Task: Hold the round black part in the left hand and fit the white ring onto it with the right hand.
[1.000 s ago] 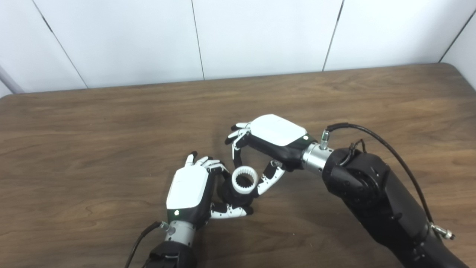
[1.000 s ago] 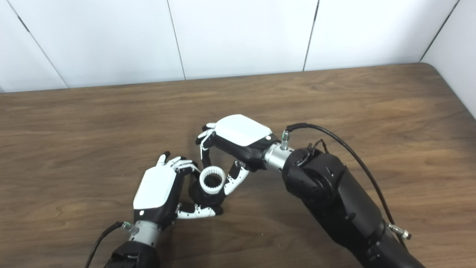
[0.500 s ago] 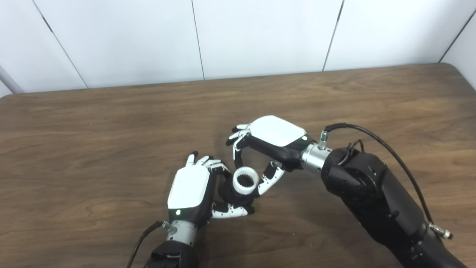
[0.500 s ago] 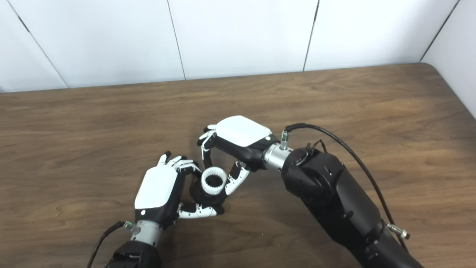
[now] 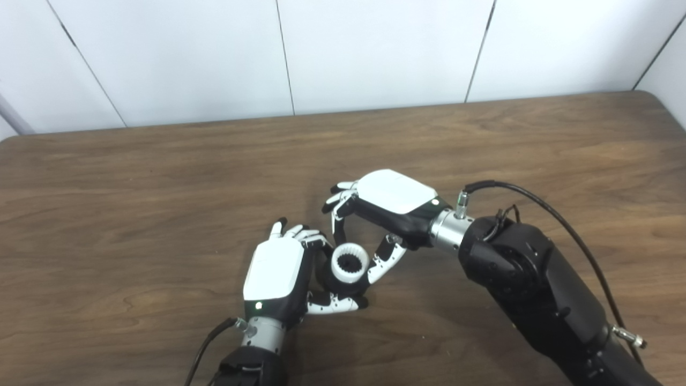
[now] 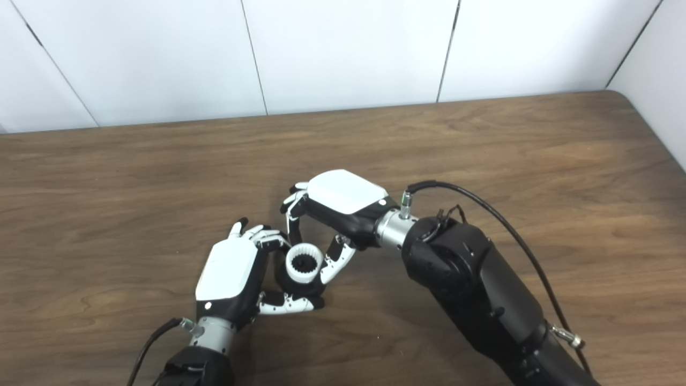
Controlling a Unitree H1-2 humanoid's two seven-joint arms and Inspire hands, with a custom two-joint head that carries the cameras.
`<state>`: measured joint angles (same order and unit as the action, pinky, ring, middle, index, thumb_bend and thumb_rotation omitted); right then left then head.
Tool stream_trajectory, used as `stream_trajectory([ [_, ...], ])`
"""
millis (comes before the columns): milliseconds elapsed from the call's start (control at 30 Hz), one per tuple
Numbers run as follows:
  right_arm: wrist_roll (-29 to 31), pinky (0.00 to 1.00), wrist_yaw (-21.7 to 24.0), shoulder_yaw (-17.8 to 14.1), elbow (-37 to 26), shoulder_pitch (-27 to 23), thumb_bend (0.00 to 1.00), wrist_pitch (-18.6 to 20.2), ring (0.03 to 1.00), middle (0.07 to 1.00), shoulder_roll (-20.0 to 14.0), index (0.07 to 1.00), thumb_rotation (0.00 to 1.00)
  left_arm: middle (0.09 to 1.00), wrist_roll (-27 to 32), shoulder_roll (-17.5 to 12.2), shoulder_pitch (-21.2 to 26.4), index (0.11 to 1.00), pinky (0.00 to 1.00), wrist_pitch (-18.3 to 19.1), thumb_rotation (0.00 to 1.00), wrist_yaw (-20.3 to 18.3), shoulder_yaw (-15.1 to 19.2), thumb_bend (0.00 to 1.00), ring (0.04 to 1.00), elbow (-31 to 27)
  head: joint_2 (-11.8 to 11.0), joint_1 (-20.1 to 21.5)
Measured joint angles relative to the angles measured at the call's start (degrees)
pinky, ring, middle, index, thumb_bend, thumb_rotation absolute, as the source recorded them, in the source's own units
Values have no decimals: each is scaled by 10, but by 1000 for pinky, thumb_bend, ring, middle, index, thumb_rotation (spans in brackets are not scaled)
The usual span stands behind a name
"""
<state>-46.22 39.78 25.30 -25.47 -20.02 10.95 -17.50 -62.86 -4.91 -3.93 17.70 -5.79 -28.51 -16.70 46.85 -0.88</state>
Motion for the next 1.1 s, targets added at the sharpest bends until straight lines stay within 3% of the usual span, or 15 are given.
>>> stream_trajectory([
  [1100, -1, 891, -16, -14, 37, 4, 525, -12, 927, 827, -3, 483, 137, 757, -1, 6, 5, 482, 1000, 8, 55, -12, -2, 523, 877, -2, 8, 1],
])
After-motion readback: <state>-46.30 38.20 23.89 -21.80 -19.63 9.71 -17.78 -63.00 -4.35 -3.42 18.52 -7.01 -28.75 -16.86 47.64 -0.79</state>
